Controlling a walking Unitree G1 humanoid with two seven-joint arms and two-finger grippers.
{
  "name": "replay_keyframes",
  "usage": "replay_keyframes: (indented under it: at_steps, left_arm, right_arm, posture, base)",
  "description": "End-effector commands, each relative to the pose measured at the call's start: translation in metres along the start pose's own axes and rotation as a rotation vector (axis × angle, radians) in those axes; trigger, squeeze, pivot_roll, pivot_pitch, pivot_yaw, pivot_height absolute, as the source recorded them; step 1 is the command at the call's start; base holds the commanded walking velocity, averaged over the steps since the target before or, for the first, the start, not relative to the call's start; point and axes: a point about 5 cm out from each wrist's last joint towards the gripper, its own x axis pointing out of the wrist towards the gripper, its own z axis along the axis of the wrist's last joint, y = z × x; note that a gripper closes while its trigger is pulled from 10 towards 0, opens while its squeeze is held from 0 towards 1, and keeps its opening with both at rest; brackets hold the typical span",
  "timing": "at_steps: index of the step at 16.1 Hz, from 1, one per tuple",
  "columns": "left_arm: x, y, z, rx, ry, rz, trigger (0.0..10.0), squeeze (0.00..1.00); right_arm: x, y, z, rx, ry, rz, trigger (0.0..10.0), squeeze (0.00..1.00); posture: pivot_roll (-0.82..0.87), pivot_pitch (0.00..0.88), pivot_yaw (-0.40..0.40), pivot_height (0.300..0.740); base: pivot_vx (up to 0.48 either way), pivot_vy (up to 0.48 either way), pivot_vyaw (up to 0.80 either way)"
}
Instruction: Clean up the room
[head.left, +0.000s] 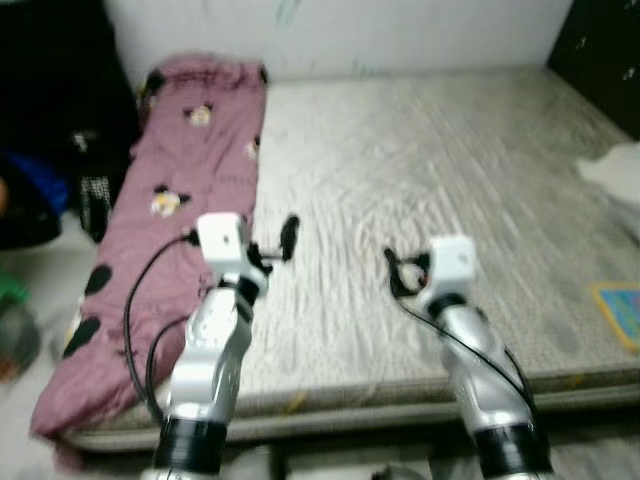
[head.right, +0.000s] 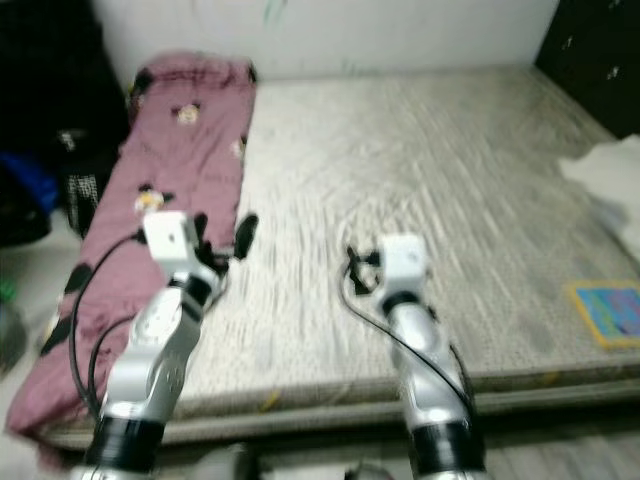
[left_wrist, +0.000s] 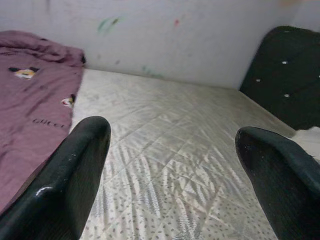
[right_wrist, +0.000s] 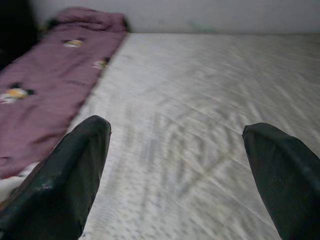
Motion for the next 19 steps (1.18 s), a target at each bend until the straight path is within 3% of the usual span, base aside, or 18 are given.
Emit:
replay_keyframes:
  at_steps: [1,13,19]
  left_arm:
    - [-0.001,0.002,0.0,-0.016,-0.003,0.014,10.0,0.0]
    - [-0.004,0.008,-0.001,-0.018,0.005,0.04,10.0,0.0]
    - [-0.018,0.032,0.005,0.178,0.012,0.112,10.0,0.0]
  right_arm:
    - [0.002,0.01,0.004,0.009,-0.011,0.024,10.0,0.0]
    - [0.0,0.011,0.002,0.007,-0.008,0.027,10.0,0.0]
    - [0.001,0.002,0.012,-0.039,-0.077,-0.038,10.0,0.0]
  posture:
    - [0.0,0.045,0.028,0.74]
    - [0.01,0.031,0.031,0.74]
    - [0.01,0.036,0.036,0.74]
  base:
    - [0.0,0.48,0.0]
    - [0.0,0.48,0.0]
    - [0.0,0.48,0.0]
